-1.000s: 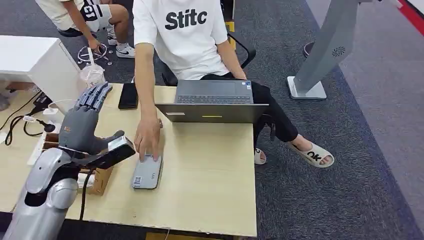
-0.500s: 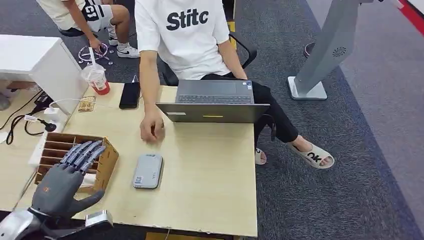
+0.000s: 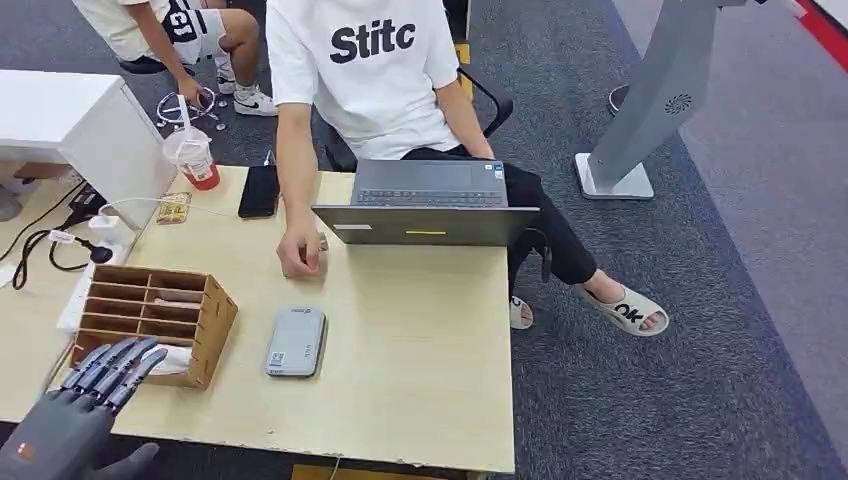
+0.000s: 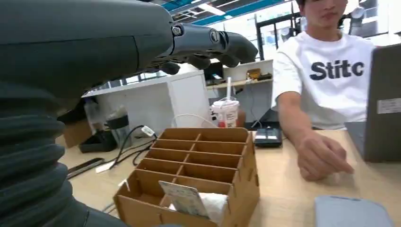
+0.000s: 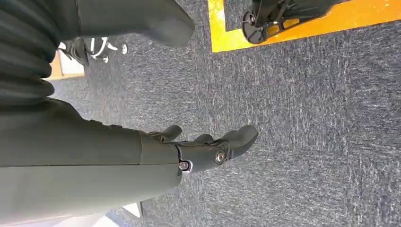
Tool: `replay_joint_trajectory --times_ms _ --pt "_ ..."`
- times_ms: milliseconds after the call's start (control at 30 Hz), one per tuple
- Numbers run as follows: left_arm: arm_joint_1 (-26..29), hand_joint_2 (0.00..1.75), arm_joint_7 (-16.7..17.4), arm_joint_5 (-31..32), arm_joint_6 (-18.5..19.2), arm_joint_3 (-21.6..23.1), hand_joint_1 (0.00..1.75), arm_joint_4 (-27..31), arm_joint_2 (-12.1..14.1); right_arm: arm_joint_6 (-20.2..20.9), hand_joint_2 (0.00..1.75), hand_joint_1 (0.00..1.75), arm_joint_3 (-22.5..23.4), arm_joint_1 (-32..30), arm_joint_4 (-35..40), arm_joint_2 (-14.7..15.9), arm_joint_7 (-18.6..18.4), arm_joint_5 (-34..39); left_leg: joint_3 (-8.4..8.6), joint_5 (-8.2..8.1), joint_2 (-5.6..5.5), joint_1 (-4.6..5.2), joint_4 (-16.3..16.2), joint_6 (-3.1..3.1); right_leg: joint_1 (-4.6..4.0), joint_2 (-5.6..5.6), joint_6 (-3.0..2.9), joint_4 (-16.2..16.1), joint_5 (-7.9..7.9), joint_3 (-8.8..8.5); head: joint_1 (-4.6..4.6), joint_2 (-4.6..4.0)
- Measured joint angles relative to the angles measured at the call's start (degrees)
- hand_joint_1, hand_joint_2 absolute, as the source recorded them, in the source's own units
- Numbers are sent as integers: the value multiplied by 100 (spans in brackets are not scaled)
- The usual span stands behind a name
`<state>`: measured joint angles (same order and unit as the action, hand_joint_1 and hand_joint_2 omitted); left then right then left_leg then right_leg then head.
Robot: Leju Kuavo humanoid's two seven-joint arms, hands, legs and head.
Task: Pass the card to the sensor for recognition and then transmit it.
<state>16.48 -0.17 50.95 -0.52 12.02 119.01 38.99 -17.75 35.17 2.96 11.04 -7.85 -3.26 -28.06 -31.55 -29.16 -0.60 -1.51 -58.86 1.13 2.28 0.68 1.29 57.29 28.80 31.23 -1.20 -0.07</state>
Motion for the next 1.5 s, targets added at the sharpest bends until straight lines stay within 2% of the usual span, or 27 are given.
replay_joint_trajectory --times_ms 133,433,600,833,1167,1500 --pt "34 175 120 96 0 -251 0 -11 -55 0 175 0 11 1 0 0 -15 -61 1 0 -3 0 0 0 0 0 0 0 -1 -1 2 0" --pt "10 175 124 127 46 -538 0 -158 -245 0 175 0 13 3 2 -2 -35 -131 1 0 -3 0 0 0 0 0 0 0 -1 0 0 0" --pt "-186 175 118 123 160 -703 0 -736 -522 30 175 0 11 7 2 -9 -66 -273 2 0 -3 0 0 0 0 0 0 0 -1 -1 0 0" --pt "-299 175 11 22 280 -865 0 -1405 -754 76 175 0 11 8 2 -9 -66 -389 2 1 -2 0 0 0 0 1 0 0 -1 -1 0 0" --pt "-368 175 11 302 317 -902 0 -1727 -887 120 175 0 11 13 2 -9 -66 -501 2 0 -3 0 0 0 0 0 0 -1 -1 0 -2 0" --pt "-716 175 -123 459 328 -892 0 -1849 -922 118 175 0 11 25 2 -9 -66 -601 3 2 -4 0 -1 -1 0 0 0 -1 -2 0 -2 0"
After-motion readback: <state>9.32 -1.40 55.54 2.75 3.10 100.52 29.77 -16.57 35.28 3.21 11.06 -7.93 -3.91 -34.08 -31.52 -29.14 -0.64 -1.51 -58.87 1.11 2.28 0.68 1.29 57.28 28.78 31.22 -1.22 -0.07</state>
